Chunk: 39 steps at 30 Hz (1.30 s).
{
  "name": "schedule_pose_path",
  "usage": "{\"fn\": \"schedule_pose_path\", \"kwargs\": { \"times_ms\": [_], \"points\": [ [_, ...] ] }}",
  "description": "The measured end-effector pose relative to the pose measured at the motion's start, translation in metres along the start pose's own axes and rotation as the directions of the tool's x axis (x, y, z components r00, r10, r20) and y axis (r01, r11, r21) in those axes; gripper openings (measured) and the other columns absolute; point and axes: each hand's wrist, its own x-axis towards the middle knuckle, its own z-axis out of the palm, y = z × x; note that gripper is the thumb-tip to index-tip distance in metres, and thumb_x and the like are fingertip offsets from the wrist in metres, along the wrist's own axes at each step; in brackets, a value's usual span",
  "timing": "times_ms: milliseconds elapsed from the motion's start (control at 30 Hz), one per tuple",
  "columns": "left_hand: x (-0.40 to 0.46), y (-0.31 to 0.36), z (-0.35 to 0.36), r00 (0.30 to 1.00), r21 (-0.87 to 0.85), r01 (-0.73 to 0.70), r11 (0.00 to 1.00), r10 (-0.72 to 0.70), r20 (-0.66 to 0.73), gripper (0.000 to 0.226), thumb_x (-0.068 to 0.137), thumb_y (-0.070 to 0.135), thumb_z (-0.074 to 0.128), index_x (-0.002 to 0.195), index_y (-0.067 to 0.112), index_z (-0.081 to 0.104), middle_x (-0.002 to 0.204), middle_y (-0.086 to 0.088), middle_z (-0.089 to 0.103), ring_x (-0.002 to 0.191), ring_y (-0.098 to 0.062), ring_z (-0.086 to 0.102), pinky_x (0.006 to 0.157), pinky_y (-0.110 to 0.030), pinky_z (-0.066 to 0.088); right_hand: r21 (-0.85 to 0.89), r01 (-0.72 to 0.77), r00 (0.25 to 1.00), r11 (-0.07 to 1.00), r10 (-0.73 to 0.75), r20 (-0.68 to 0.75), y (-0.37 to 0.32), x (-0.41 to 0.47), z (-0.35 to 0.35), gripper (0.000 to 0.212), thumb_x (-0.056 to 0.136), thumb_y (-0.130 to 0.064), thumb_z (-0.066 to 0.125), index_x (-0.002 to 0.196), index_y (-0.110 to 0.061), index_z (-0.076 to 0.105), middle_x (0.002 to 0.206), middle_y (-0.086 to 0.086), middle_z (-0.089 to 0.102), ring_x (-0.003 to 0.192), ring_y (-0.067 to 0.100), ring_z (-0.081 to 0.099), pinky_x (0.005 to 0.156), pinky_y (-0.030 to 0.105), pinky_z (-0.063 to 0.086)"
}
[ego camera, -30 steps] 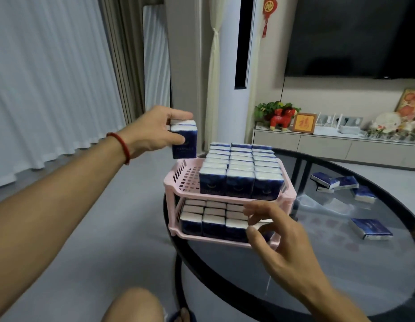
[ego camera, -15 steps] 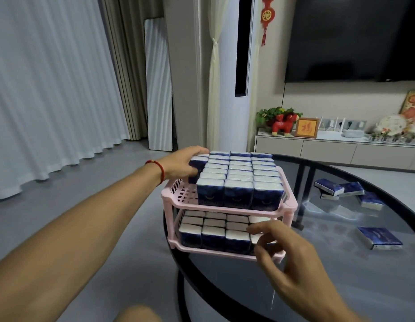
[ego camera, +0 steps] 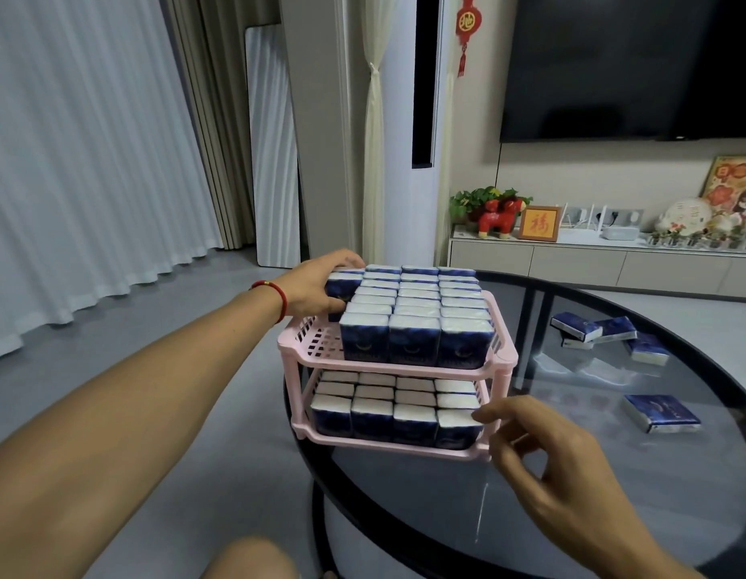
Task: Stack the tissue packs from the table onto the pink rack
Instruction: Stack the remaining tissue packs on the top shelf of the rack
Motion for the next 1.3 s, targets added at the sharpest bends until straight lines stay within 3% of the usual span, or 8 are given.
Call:
{"fn": "schedule_pose_path", "kwargs": {
  "times_ms": [167, 367, 467, 600, 700, 900, 1133, 1300],
  "points": [
    [0.001, 0.002, -0.002, 0.998, -0.038, 0.014, 0.999, -0.011, 0.064, 0.087, 0.085, 0.011, 0.081, 0.154, 0.033, 0.033, 0.144, 0.009, 0.047, 0.128, -0.016, 0.046, 0.092, -0.022, 0.043, -0.026, 0.008, 1.000, 1.000, -0.007, 0.030, 0.005, -0.001, -0.001, 0.041, 0.088, -0.001, 0.070, 0.101, -0.040, 0.067, 0.095, -0.014, 0.068, 0.075, 0.010, 0.067, 0.054, 0.010, 0.043],
    [-0.006, 0.008, -0.007, 0.993, -0.083, 0.083, 0.993, -0.076, 0.086, 0.105, 0.084, 0.001, 0.078, 0.161, 0.039, 0.016, 0.166, -0.004, 0.027, 0.149, -0.030, 0.033, 0.112, -0.046, 0.044, -0.085, -0.009, 0.997, 0.996, 0.015, 0.069, 0.013, -0.001, -0.009, 0.027, 0.089, -0.010, 0.066, 0.100, -0.034, 0.070, 0.092, -0.018, 0.068, 0.077, 0.009, 0.068, 0.062, 0.019, 0.052],
    [-0.026, 0.024, -0.015, 0.990, -0.125, 0.089, 0.988, -0.101, -0.094, 0.096, 0.087, -0.005, 0.069, 0.160, 0.034, 0.021, 0.167, -0.008, 0.023, 0.151, -0.032, 0.027, 0.119, -0.052, 0.035, -0.159, -0.113, 0.992, 0.981, 0.119, 0.031, 0.036, 0.002, -0.021, 0.018, 0.091, -0.015, 0.066, 0.095, -0.030, 0.073, 0.084, -0.017, 0.070, 0.077, 0.004, 0.067, 0.066, 0.020, 0.055],
    [-0.076, 0.064, -0.004, 0.741, 0.170, -0.064, 0.983, 0.161, -0.652, 0.062, 0.079, -0.017, 0.053, 0.132, 0.015, 0.060, 0.132, -0.015, 0.058, 0.119, -0.032, 0.058, 0.097, -0.026, 0.049, -0.346, -0.382, 0.924, 0.857, 0.359, -0.132, 0.111, 0.002, -0.043, 0.014, 0.094, -0.020, 0.065, 0.106, -0.021, 0.073, 0.107, 0.000, 0.071, 0.094, 0.010, 0.064, 0.084, 0.034, 0.058],
    [-0.115, 0.115, 0.037, 0.569, 0.230, -0.278, 0.933, 0.353, -0.743, 0.041, 0.073, -0.020, 0.050, 0.101, 0.003, 0.069, 0.105, -0.015, 0.064, 0.096, -0.028, 0.060, 0.085, -0.027, 0.051, -0.560, -0.546, 0.828, 0.623, 0.503, -0.248, 0.161, -0.001, -0.062, 0.043, 0.094, -0.029, 0.063, 0.135, -0.016, 0.060, 0.139, 0.011, 0.056, 0.128, 0.030, 0.049, 0.104, 0.049, 0.046],
    [-0.122, 0.175, 0.171, 0.757, -0.064, -0.614, 0.787, 0.564, -0.329, 0.042, 0.065, -0.015, 0.056, 0.096, 0.009, 0.070, 0.102, -0.002, 0.064, 0.102, -0.023, 0.059, 0.093, -0.031, 0.047, -0.618, -0.597, 0.754, 0.512, 0.622, -0.212, 0.210, -0.012, -0.082, 0.057, 0.097, -0.045, 0.058, 0.148, -0.023, 0.044, 0.150, 0.012, 0.044, 0.137, 0.034, 0.043, 0.110, 0.053, 0.043],
    [-0.057, 0.200, 0.263, 0.982, -0.430, 0.060, 0.901, 0.024, 0.188, 0.030, 0.092, 0.015, 0.061, 0.121, 0.016, 0.068, 0.116, -0.002, 0.067, 0.101, -0.019, 0.066, 0.098, -0.035, 0.054, -0.438, -0.595, 0.799, 0.674, 0.552, -0.236, 0.183, -0.005, -0.066, 0.038, 0.084, -0.048, 0.074, 0.106, -0.021, 0.059, 0.107, 0.007, 0.049, 0.094, 0.026, 0.055, 0.083, 0.038, 0.052],
    [-0.025, 0.222, 0.298, 0.885, -0.840, 0.465, 0.278, -0.129, 0.447, 0.030, 0.104, 0.027, 0.053, 0.117, 0.004, 0.067, 0.107, -0.015, 0.075, 0.094, -0.027, 0.075, 0.080, -0.040, 0.063, -0.248, -0.460, 0.885, 0.853, 0.464, -0.045, 0.157, -0.015, -0.063, 0.052, 0.082, -0.055, 0.071, 0.122, -0.026, 0.055, 0.114, -0.005, 0.050, 0.102, 0.009, 0.056, 0.083, 0.016, 0.045]
  ]
}}
